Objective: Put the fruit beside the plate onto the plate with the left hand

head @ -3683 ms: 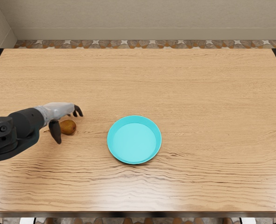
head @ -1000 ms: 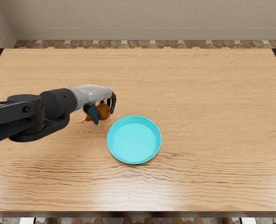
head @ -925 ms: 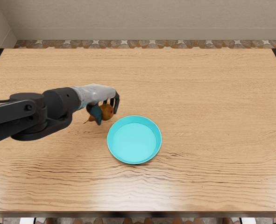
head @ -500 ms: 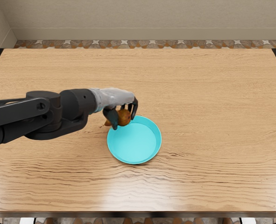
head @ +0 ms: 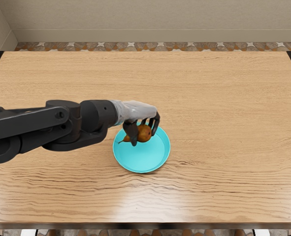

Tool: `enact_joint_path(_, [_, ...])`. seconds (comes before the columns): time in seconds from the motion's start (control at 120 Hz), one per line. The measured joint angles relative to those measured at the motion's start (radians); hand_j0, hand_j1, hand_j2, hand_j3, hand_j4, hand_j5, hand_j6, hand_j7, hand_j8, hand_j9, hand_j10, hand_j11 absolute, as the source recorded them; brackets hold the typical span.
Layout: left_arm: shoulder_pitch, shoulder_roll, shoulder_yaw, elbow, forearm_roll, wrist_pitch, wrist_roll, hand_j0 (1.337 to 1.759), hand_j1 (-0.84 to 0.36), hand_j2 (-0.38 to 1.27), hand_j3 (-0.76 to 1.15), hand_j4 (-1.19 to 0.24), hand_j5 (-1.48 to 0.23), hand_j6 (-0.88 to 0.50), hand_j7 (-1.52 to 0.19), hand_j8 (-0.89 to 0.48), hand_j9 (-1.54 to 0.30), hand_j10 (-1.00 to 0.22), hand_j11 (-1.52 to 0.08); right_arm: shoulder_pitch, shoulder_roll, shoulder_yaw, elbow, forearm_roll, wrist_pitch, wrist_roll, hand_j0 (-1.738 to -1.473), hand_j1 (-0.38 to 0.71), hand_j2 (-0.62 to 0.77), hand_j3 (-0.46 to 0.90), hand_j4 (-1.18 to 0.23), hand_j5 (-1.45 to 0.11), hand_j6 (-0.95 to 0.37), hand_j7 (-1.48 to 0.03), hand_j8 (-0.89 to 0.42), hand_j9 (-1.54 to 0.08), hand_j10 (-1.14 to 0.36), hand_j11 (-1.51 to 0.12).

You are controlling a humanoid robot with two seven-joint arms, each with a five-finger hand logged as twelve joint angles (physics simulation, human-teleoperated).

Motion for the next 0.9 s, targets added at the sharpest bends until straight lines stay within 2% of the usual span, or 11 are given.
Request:
enact_joint_path(0.2, [0.002, -0.024, 0.006, 0.027, 0.000, -0.007, 0.000, 1.646, -0.31, 0.36, 0.00, -0.64, -1.09, -0.45, -1.08, -0.54, -1.09, -0.76, -1.10, 0.000, 0.000, 0.000, 0.000, 0.000, 0.000, 0.000, -1.658, -0.35, 0.00, 0.00, 0.00, 0.00, 0.00, 0.00, 0.00, 0.00, 0.00, 0.00])
enact_joint_path(0.267, [0.002, -0.024, 0.006, 0.033, -0.010, -0.010, 0.000, 1.648, -0.30, 0.34, 0.00, -0.67, -1.02, -0.48, -1.02, -0.56, -1.02, -0.72, -1.03, 0.000, 0.000, 0.000, 0.000, 0.000, 0.000, 0.000, -1.658, -0.35, 0.00, 0.00, 0.00, 0.00, 0.00, 0.00, 0.00, 0.00, 0.00, 0.00])
enact_joint_path(0.342, [0.004, -0.023, 0.005, 0.036, -0.026, -0.012, 0.000, 1.651, -0.27, 0.31, 0.00, -0.62, -0.91, -0.53, -0.90, -0.60, -0.91, -0.65, -0.92, 0.000, 0.000, 0.000, 0.000, 0.000, 0.000, 0.000, -1.658, -0.35, 0.00, 0.00, 0.00, 0.00, 0.00, 0.00, 0.00, 0.00, 0.00, 0.00])
enact_joint_path(0.642, [0.014, -0.010, -0.005, 0.040, -0.094, -0.014, 0.000, 1.656, 0.10, 0.09, 0.00, -0.23, -0.32, -0.21, -0.32, -0.23, -0.32, -0.24, -0.32, 0.000, 0.000, 0.000, 0.000, 0.000, 0.000, 0.000, -1.658, -0.35, 0.00, 0.00, 0.00, 0.00, 0.00, 0.00, 0.00, 0.00, 0.00, 0.00])
enact_joint_path(0.758, [0.010, -0.009, -0.012, 0.060, -0.174, -0.030, 0.000, 1.657, 0.20, 0.05, 0.00, -0.14, -0.19, -0.13, -0.19, -0.14, -0.19, -0.14, -0.20, 0.000, 0.000, 0.000, 0.000, 0.000, 0.000, 0.000, -1.658, -0.35, 0.00, 0.00, 0.00, 0.00, 0.00, 0.00, 0.00, 0.00, 0.00, 0.00])
enact_joint_path(0.9, [0.013, 0.017, -0.040, 0.088, -0.250, -0.070, 0.000, 1.658, 0.26, 0.03, 0.00, -0.08, -0.11, -0.08, -0.11, -0.08, -0.11, -0.08, -0.11, 0.000, 0.000, 0.000, 0.000, 0.000, 0.000, 0.000, -1.658, -0.35, 0.00, 0.00, 0.00, 0.00, 0.00, 0.00, 0.00, 0.00, 0.00, 0.00])
